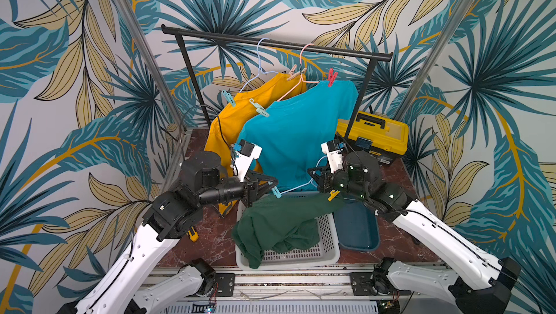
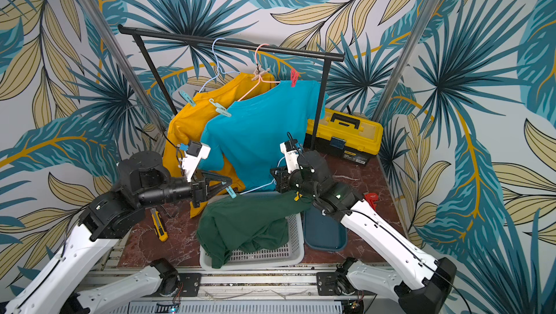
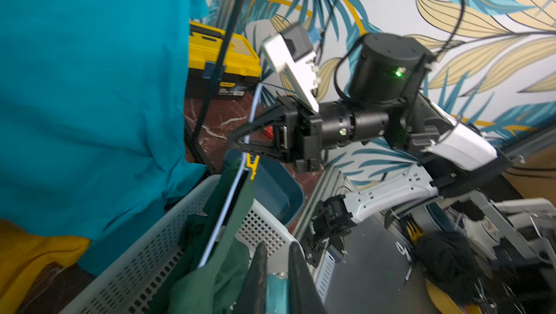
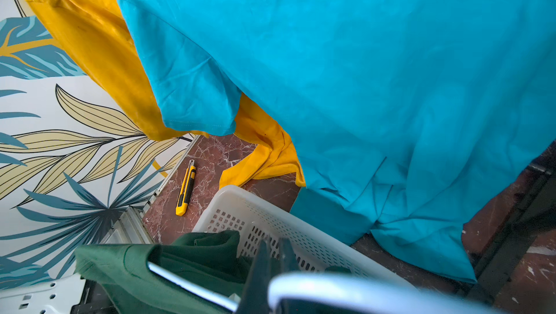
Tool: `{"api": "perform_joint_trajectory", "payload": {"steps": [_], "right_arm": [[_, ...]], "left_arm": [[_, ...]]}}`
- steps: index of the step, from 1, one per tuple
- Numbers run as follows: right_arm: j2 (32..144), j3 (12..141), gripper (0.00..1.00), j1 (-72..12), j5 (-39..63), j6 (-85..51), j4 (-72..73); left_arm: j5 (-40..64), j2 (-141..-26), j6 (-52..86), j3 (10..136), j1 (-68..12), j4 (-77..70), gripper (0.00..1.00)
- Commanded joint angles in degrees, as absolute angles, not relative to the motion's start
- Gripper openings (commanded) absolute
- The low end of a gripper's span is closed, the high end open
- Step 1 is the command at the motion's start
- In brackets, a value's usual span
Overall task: Remove the clothespins securing t-shirts to the hanger
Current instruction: Place the clothespin in the storage box.
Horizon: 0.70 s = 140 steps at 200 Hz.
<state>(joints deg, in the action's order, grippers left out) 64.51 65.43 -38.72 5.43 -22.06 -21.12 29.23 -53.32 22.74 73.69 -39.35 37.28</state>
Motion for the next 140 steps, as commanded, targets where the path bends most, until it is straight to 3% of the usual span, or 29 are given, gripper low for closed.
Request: {"api": "perform_joint_trajectory", "payload": {"steps": [1,62,87,140], "right_arm": [[65.0,66.0,0.00,-39.0,6.2,-22.6,-18.8],[64.5,66.4,0.00,-39.0,5.9,-22.4,-19.3],[64.0,66.0,0.00,-39.0,6.2,-22.7,-19.1],[62.9,66.0,0.00,-39.0,6.0,-22.3,-19.8]], "left_arm": [[25.9,-52.4,24.0,71.0,-45.9,28.1,0.12],[5.6,-64.3,17.7,64.2,-70.3,17.3,0.11],[3.1,-71.0,17.3,63.2,-73.9,12.8,0.04],[-13.0,-78.4,10.6,58.8,-80.7,0.3,0.04]]}}
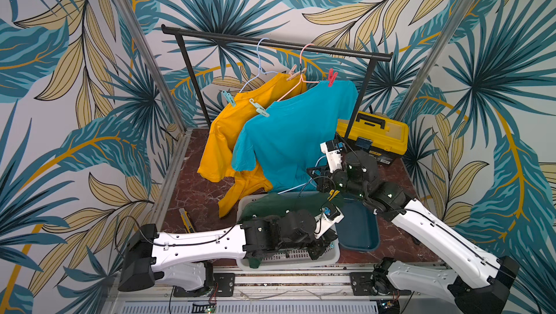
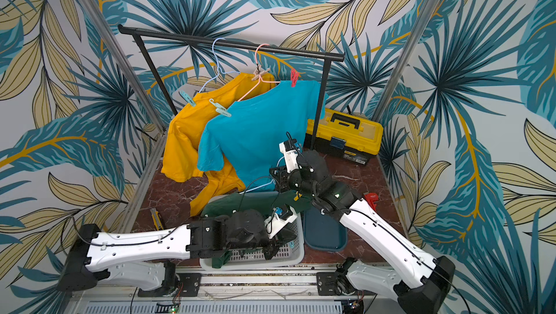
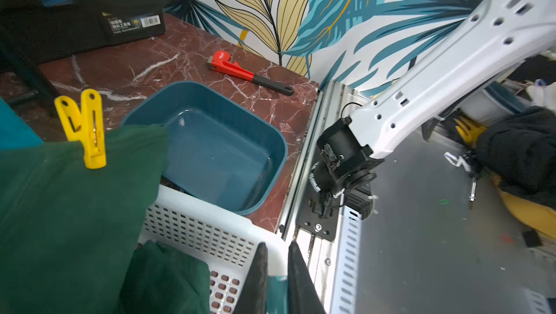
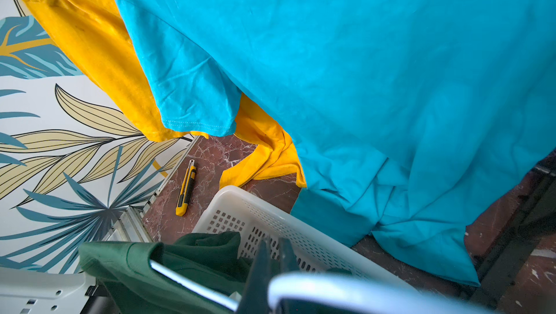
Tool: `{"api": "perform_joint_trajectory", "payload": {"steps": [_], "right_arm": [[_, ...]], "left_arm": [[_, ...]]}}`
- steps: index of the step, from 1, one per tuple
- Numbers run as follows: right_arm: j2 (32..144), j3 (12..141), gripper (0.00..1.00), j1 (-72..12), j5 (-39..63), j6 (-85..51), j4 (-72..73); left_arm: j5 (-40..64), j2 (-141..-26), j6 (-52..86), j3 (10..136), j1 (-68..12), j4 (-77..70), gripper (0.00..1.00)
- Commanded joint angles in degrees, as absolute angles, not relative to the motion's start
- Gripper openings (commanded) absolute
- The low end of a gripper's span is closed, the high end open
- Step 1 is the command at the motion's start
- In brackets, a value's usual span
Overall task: Remove the clothespins securing t-shirts to the hanger
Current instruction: Place the clothespin in the storage box.
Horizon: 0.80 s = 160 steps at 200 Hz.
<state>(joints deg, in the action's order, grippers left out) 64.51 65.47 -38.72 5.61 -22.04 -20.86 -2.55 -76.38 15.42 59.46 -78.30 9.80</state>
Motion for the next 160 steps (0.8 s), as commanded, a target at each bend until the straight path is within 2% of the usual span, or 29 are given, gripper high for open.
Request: {"api": "perform_joint_trajectory", "payload": {"steps": [1,24,65,154,160], "right_arm": [[62.8,66.0,0.00,-39.0,6.0,-22.3,-19.9],[62.4,65.7,0.00,-39.0,5.9,-22.4,-20.1],[61.3,65.0,0.00,-39.0,5.0,-22.4,-20.3],[60.8,65.3,0.00,-39.0,5.0,-22.4,-21.2],[60.5,65.2,0.00,-39.0,5.1,-22.5,-21.2]], "left_arm": [[-13.3,-78.5,10.5,58.8,-80.8,0.1,0.03],[-17.9,-82.9,9.1,58.3,-82.0,-6.2,0.00],[-22.2,-91.4,9.2,58.2,-82.2,-16.8,0.00],[-30.7,-109.6,-1.0,68.9,-82.1,-23.0,0.00],[-30.9,-110.6,-1.2,69.6,-81.9,-23.0,0.04]]}}
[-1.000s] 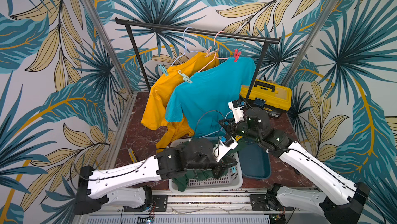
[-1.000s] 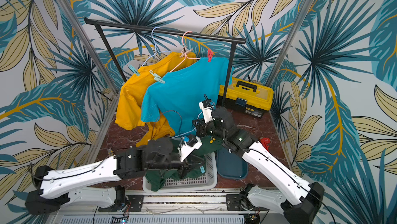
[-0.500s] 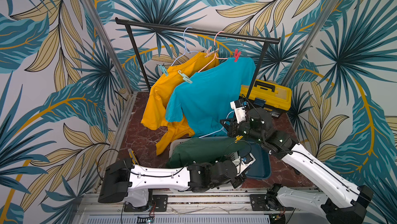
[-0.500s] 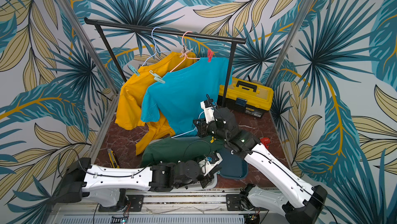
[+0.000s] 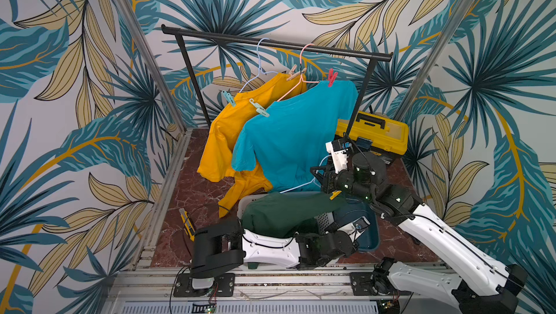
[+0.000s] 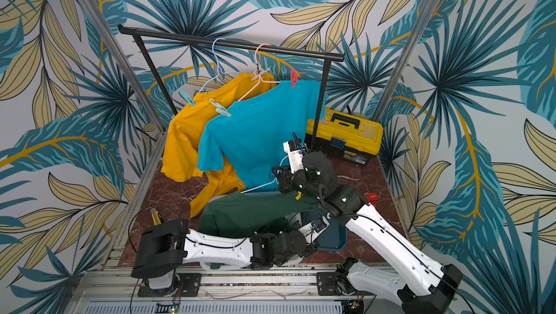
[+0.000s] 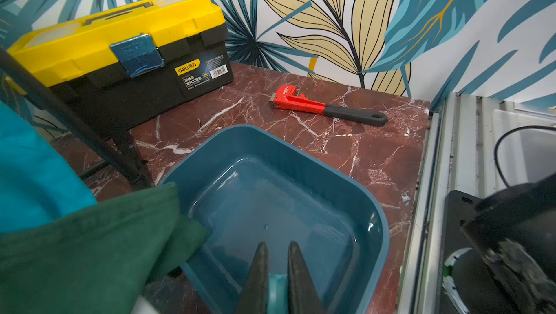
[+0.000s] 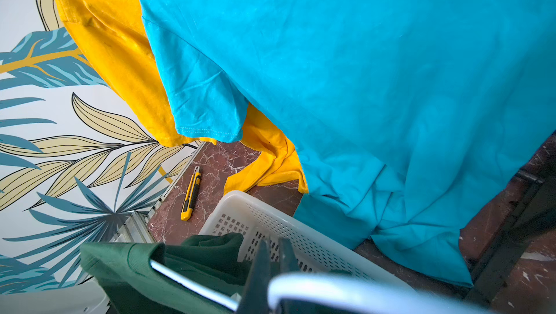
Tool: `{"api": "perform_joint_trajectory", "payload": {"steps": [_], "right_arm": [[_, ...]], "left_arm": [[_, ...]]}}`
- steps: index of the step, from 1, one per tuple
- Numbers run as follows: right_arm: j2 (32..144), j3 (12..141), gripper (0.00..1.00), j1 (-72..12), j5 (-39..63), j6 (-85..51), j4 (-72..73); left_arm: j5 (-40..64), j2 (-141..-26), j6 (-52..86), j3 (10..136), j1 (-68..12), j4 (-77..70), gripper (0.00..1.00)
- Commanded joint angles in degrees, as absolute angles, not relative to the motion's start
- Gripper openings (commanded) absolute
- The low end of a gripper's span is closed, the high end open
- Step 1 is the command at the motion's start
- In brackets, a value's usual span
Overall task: Remove the clothespins securing t-shirts to the hanger
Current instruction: Place the clothespin in the storage box.
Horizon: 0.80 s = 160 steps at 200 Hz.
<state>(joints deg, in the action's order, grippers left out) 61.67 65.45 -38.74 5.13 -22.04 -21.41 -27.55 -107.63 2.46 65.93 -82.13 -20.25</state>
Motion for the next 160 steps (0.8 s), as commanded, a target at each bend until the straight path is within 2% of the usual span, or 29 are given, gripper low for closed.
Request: {"api": "perform_joint_trajectory", "payload": {"steps": [1,24,67,126,133,138,142,160], "right_arm": [[60.5,65.1,0.00,-39.0,5.1,-22.5,-21.2],[59.9,64.4,0.00,-39.0,5.0,-22.5,-21.1],[60.1,64.4,0.00,-39.0,5.5,-22.7,-21.1],[60.2,64.5,0.00,-39.0,5.7,-22.6,-20.6],[60.2,64.5,0.00,-39.0,5.6,-22.7,-20.5],[60.1,64.5,0.00,-38.9,5.5,-22.6,-20.5],[60.2,64.6,0.00,-39.0,5.6,-22.7,-20.5],[60.3,64.6,0.00,-39.0,5.7,-22.6,-20.3]], "left_arm": [[-31.0,-110.8,-1.3,69.8,-81.9,-23.0,0.05],[-31.6,-113.1,-1.8,71.6,-81.6,-23.0,0.27],[-31.7,-112.7,-1.8,71.6,-81.5,-22.9,0.60],[-33.3,-103.6,-1.6,65.5,-81.6,-22.9,0.72],[-33.2,-102.0,-1.2,64.3,-81.6,-22.9,0.81],[-33.1,-100.8,-1.0,63.4,-81.6,-22.8,0.83],[-33.1,-99.8,-0.8,62.8,-81.7,-22.9,0.90],[-33.5,-95.2,-0.2,59.6,-82.2,-22.7,0.93]]}}
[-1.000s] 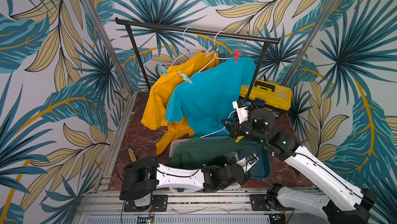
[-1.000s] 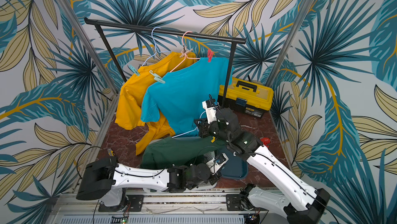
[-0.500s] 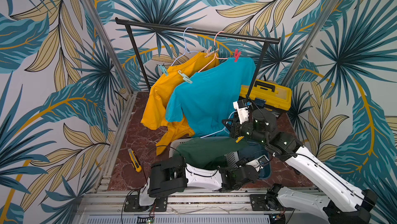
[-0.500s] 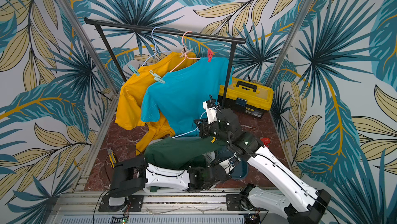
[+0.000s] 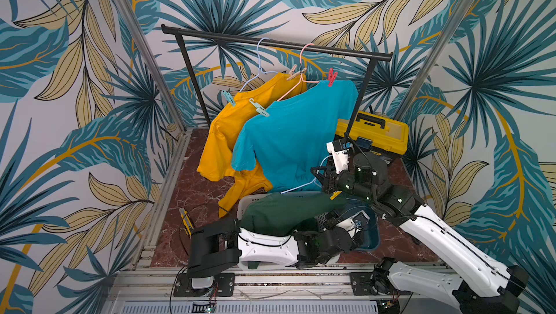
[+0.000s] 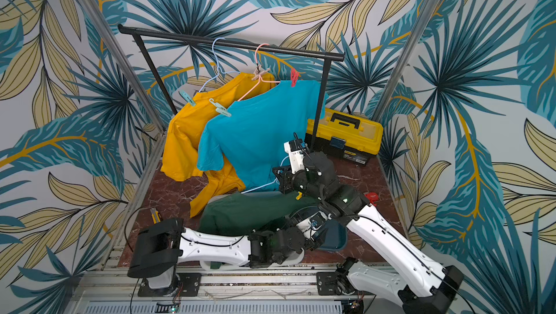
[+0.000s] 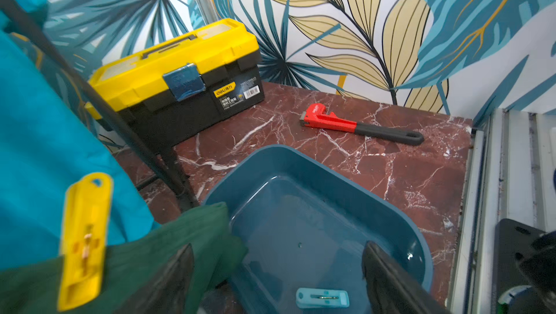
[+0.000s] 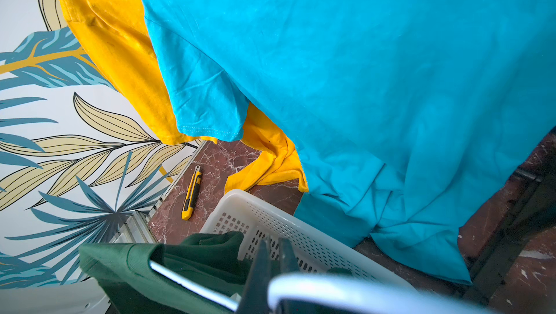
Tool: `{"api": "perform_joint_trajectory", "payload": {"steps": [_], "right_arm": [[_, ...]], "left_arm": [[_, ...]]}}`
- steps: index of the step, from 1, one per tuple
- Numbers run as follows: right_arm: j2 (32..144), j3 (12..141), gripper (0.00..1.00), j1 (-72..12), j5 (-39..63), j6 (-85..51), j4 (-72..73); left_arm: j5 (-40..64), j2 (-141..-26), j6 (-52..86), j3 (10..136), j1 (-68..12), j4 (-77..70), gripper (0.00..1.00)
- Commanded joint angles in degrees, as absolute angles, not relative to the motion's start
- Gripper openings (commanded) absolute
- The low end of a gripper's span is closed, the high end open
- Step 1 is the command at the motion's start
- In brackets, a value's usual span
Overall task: Remove the clothespins securing t-shirts to the hanger
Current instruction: Place the clothespin in the storage box, then adjust the hanger.
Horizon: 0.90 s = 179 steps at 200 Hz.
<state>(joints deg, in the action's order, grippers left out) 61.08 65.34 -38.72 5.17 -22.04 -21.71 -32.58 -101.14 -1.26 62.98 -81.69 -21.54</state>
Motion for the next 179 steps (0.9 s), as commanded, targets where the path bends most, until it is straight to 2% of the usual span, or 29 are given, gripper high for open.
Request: {"api": "perform_joint_trajectory", "payload": {"steps": [1,4,63,89,102,112,125,153,179], "right_arm": [[60.3,64.6,0.00,-39.0,5.7,-22.7,-20.3],[60.3,64.6,0.00,-39.0,5.6,-22.7,-20.3],[60.4,64.8,0.00,-39.0,6.1,-22.6,-19.7],[60.5,64.7,0.00,-39.0,6.5,-22.8,-19.4],[60.5,64.7,0.00,-39.0,6.7,-22.9,-19.3],[60.6,64.6,0.00,-39.0,6.6,-22.8,-19.3],[60.9,64.5,0.00,-39.0,6.5,-22.8,-19.2],[61.4,64.6,0.00,-39.0,7.4,-23.0,-19.2],[61.9,64.7,0.00,-38.9,8.0,-23.5,-18.6]], "left_arm": [[-33.5,-94.9,-0.2,59.4,-82.3,-22.7,0.96],[-33.6,-94.1,-0.3,58.9,-82.4,-22.7,1.00],[-34.4,-72.1,11.2,49.7,-82.4,-13.7,0.99],[-37.5,-63.9,12.7,51.1,-81.1,-1.6,0.99],[-34.4,-60.7,18.7,54.8,-76.1,10.6,0.99],[-25.5,-57.4,25.0,56.5,-67.8,18.3,1.00],[-14.5,-52.0,26.1,55.8,-59.3,19.5,1.00],[-15.7,-47.6,16.6,61.7,-55.0,27.2,1.00],[-5.8,-54.2,10.3,73.9,-49.9,40.0,0.99]]}}
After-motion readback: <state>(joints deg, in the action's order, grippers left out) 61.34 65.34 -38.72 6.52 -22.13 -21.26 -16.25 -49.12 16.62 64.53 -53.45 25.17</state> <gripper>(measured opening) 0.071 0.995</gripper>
